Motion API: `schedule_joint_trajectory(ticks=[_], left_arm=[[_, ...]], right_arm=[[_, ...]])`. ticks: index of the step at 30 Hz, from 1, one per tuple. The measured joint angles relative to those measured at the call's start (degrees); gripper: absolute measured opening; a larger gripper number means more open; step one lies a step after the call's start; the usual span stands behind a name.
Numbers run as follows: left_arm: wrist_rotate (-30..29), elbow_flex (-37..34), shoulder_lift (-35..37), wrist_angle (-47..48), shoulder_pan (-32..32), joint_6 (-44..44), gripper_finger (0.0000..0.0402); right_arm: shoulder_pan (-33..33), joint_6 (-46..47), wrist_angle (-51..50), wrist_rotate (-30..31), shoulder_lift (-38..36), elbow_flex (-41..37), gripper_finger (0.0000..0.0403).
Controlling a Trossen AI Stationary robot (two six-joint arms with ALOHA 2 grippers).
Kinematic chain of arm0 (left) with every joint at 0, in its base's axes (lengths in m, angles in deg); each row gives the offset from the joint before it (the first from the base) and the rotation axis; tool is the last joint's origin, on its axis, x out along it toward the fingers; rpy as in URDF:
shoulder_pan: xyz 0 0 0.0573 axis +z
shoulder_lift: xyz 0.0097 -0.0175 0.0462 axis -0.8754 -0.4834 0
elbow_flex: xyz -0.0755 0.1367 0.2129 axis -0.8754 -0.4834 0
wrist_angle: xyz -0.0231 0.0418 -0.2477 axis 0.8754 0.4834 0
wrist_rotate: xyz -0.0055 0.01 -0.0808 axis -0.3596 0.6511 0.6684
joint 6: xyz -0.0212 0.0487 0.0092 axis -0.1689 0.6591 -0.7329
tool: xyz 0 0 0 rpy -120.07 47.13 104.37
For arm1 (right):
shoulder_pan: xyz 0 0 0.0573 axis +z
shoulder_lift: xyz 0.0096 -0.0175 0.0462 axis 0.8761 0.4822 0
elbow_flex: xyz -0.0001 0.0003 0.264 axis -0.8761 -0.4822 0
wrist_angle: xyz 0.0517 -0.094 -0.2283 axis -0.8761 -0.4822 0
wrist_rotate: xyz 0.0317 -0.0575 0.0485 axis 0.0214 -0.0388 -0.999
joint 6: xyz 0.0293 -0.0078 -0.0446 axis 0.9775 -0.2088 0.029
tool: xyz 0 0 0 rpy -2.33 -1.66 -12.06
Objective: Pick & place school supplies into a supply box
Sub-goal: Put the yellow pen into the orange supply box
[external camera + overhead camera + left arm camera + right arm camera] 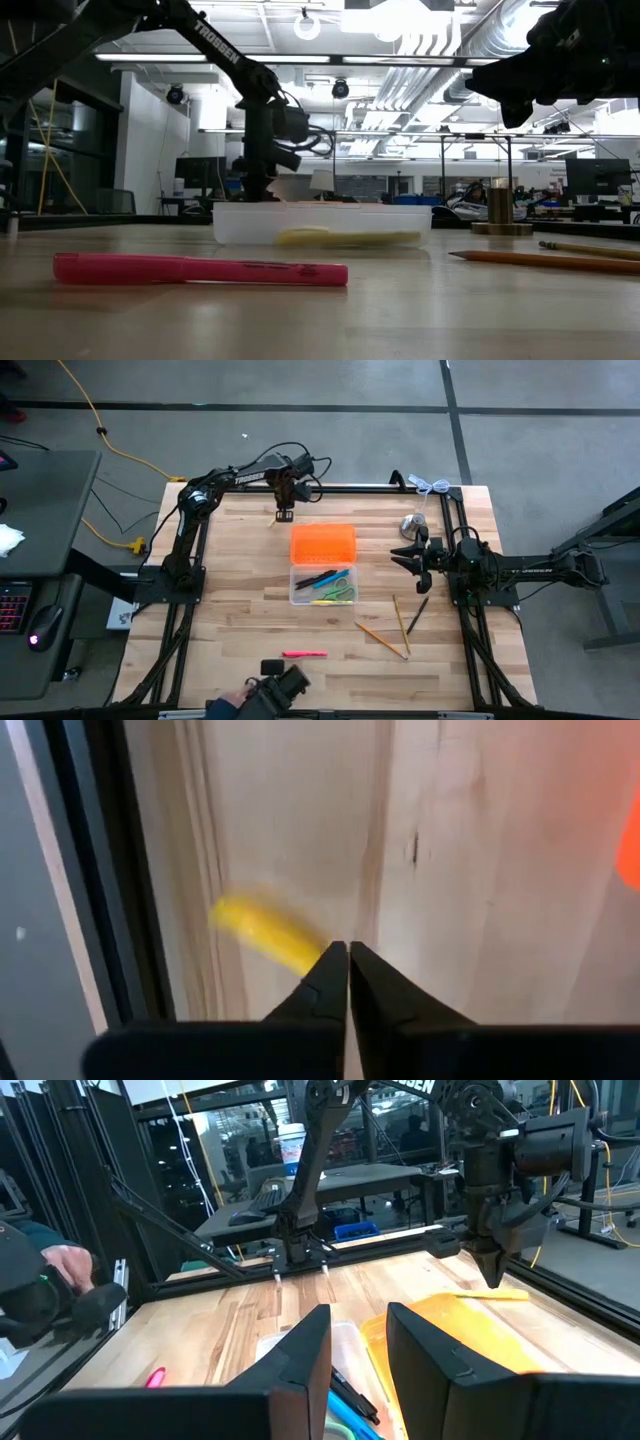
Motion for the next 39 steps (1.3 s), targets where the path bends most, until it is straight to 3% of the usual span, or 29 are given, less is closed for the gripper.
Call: schedule_joint_trajectory(ticks=[6,13,29,39], left_arm=[[-5.67,0.0,0.07,1.33,1.23,-16.98,0.0078],[7.4,-0.07,0.11,2.43,4.49,-26.34,0.009],[9.19,-0.11,0.2,5.95,4.52,-24.18,0.0096],[9.01,-0.13,0.2,5.92,4.5,-23.72,0.0185]], right_arm=[[0.02,0.2,0.0,-0.2,0.02,0.0,0.0078],[0.02,0.2,0.0,-0.2,0.02,0.0,0.0078],[0.02,0.26,0.0,-0.17,0.01,0.0,0.0078],[0.02,0.26,-0.02,-0.17,0.02,0.0,0.0078]])
